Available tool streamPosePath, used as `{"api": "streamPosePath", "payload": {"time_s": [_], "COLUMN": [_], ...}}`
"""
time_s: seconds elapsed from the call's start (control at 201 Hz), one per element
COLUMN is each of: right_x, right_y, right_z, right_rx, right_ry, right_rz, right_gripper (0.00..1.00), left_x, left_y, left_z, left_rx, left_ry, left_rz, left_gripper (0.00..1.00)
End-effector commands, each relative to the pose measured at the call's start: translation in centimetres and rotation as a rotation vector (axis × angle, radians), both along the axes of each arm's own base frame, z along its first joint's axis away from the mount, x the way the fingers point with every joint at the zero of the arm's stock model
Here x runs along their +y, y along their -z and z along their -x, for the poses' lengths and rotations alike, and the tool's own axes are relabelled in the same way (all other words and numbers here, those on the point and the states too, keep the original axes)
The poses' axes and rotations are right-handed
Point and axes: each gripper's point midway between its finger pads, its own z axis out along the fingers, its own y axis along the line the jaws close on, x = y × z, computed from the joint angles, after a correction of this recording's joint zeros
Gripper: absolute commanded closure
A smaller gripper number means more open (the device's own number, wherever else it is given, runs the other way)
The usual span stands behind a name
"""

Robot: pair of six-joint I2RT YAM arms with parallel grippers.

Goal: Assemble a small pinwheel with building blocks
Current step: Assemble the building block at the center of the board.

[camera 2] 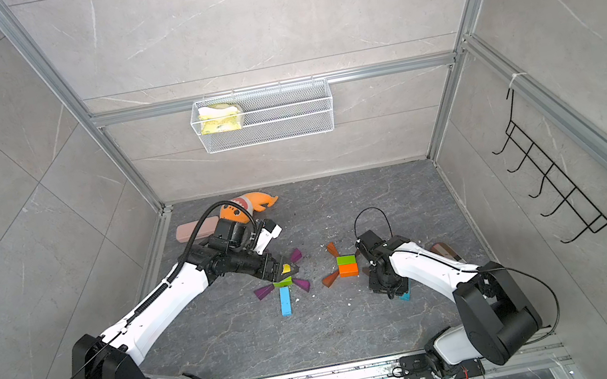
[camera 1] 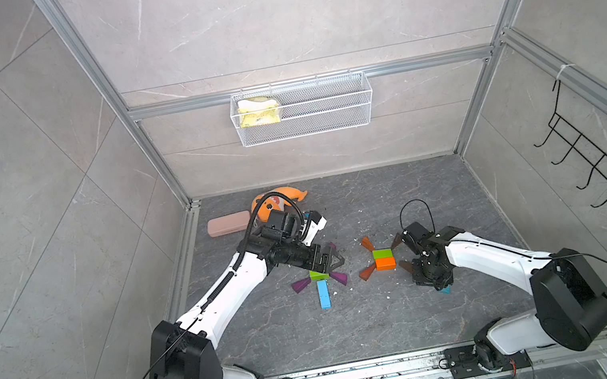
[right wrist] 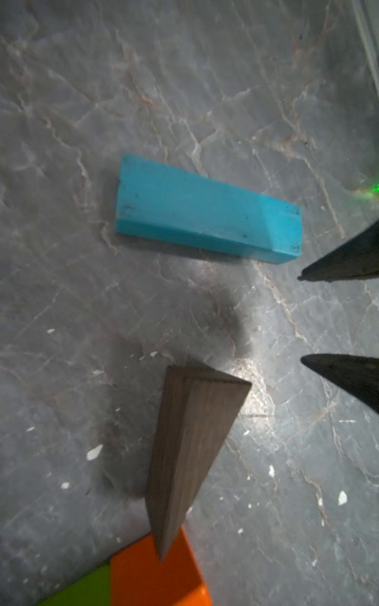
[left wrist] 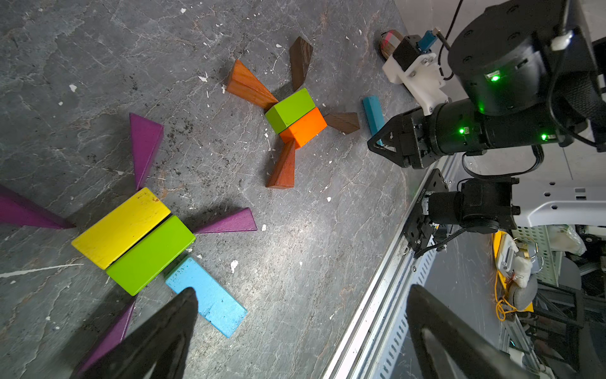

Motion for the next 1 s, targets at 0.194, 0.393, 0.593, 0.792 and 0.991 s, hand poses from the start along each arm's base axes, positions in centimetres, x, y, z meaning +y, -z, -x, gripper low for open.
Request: {"api": "streamPosePath", "payload": {"time_s": [0.194, 0.393, 0.593, 0.792, 0.991], "right_x": [1.5, 0.7, 0.2, -0.2, 0.4], "right_y": [0.8, 0.4, 0.2, 0.4, 0.2], "right_z": [-2.2, -2.7, -2.7, -2.4, -2.5], "right_rx": [-0.031, -0.038, -0.038, -0.030, -0.034], "right_ry": [-0.028, -0.021, -0.024, -0.023, -0.031], "right_rz": [-0.029, 0.031, 0.059, 0.074, 0.048], "right_gripper": [0.63, 0.63, 0.63, 0.63, 0.63], "left_x": [-0.1, -0.2, -0.2, -0.3, -0.3], "left_y": [-1.0, -0.7, -0.6, -0.6, -0.6], "left_z": [-0.3, -0.4, -0.4, -0.3, -0.3], "left_rx": [-0.025, -0.018, -0.011, -0.008, -0.004], "left_ry": [0.014, 0.015, 0.018, 0.019, 0.020], "left_rz": [0.017, 0.010, 0.011, 0.012, 0.012], "left_gripper": [0.00, 0.00, 0.00, 0.00, 0.00]}}
